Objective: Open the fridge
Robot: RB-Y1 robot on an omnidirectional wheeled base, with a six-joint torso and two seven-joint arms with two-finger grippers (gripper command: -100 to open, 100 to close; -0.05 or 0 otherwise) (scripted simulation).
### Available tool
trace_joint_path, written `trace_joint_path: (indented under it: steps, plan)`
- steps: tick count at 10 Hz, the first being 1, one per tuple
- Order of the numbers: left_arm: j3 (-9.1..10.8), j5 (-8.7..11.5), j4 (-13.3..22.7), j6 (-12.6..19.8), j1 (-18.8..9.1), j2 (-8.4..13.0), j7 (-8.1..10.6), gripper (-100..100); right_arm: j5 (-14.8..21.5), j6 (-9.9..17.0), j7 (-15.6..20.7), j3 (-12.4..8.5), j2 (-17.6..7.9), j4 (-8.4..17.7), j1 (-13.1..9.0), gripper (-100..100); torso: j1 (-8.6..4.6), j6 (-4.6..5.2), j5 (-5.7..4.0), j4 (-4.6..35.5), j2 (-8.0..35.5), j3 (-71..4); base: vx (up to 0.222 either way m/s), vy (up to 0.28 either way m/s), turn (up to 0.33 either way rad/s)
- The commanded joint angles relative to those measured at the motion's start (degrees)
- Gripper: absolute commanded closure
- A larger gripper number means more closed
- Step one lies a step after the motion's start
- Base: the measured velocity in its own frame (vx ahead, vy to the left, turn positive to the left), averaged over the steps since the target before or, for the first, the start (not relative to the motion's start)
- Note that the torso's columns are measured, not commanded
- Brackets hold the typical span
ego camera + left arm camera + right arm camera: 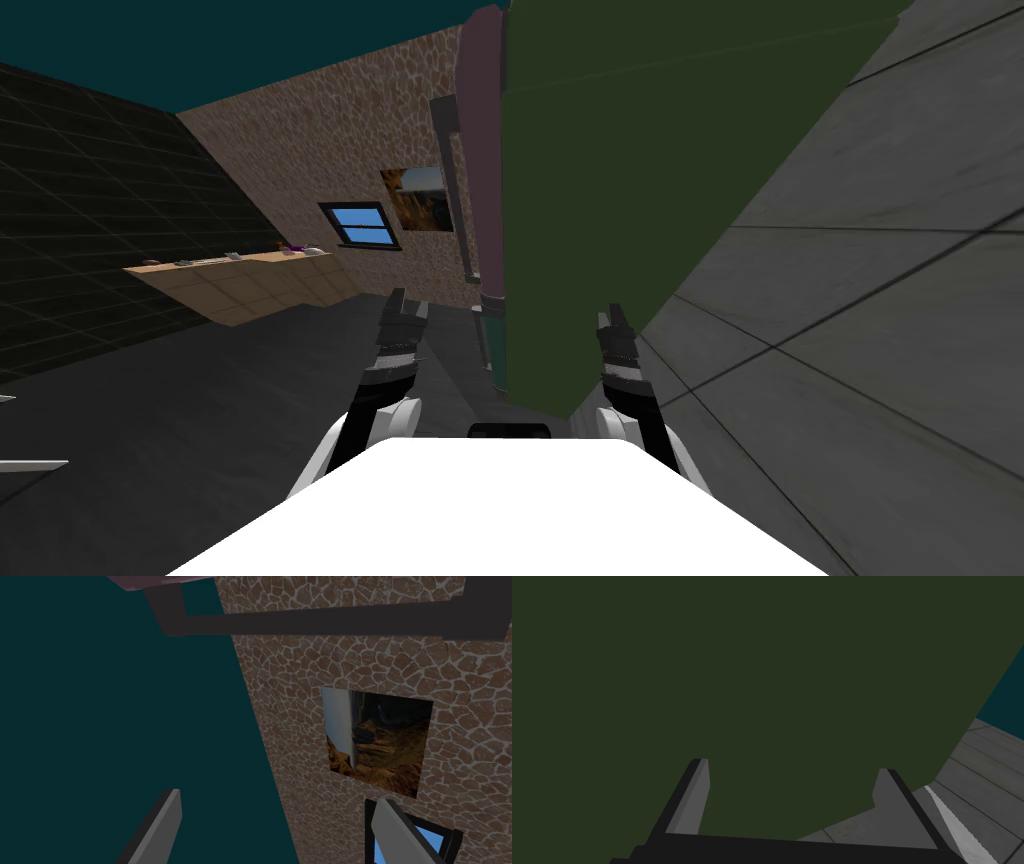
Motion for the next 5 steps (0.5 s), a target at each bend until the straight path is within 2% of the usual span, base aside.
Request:
trace_joint_path:
  steps: [1, 5]
  plan:
    - [0.0, 0.0, 0.0, 0.0, 0.0, 0.0, 0.0, 0, 0.0, 0.0, 0.0, 0.0, 0.0, 0.0, 0.0, 0, 0.0, 0.0, 0.0, 2.35, 2.32, -4.67, 0.0, 0.0, 0.0]
    - [0.0, 0.0, -0.01, 0.0, 0.0, 0.0, 0.0, 0, 0.0, 0.0, 0.0, 0.0, 0.0, -0.01, 0.0, 0, 0.0, 0.0, 0.0, 18.46, 18.45, -36.92, 0.0, 0.0, 0.0]
